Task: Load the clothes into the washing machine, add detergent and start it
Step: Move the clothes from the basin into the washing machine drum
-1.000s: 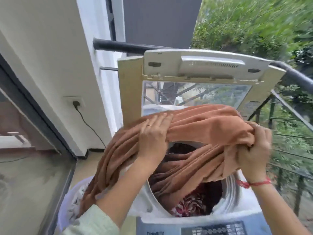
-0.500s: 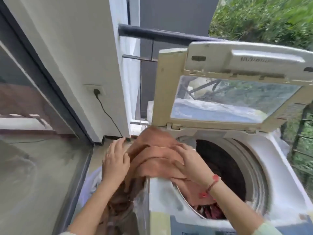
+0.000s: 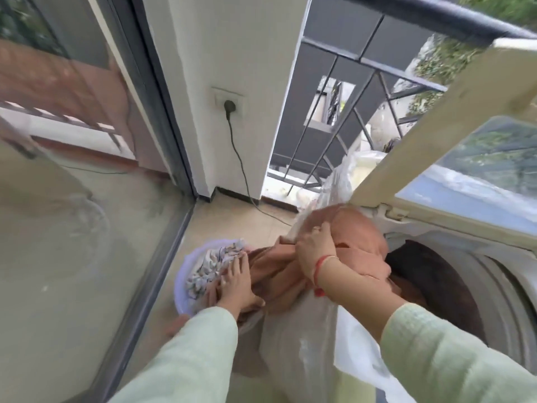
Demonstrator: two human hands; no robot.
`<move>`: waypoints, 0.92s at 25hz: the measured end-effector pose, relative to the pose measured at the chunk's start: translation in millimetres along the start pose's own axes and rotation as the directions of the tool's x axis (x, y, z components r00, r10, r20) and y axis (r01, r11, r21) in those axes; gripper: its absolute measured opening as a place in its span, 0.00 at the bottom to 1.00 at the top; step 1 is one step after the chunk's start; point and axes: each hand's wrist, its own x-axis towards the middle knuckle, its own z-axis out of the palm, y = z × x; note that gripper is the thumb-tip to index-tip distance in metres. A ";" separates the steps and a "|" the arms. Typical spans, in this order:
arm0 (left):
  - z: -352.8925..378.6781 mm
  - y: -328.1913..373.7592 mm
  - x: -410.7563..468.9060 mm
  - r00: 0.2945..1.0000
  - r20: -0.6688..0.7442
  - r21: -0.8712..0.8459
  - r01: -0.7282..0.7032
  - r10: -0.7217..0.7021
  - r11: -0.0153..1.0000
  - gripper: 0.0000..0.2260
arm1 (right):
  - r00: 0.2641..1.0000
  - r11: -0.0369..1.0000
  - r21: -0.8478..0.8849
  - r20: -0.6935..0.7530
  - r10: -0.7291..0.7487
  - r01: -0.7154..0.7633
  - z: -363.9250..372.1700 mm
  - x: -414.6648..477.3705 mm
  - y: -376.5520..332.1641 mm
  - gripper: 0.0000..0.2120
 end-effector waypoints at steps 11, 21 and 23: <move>-100.4 160.9 -89.9 0.521 -0.839 -0.222 -0.592 0.157 0.775 0.28 | 0.557 0.501 0.857 -0.476 0.681 0.120 69.5 -189.7 155.5 0.27; -8.7 304.0 -145.4 0.856 0.185 0.432 -0.512 0.482 0.743 0.26 | 0.883 0.629 0.750 -0.135 0.450 -0.205 265.8 -219.6 178.2 0.20; -24.2 277.6 -144.0 0.811 0.071 0.216 -0.581 0.581 0.785 0.25 | 0.974 0.718 0.659 0.179 0.142 -0.225 270.1 -192.5 155.7 0.17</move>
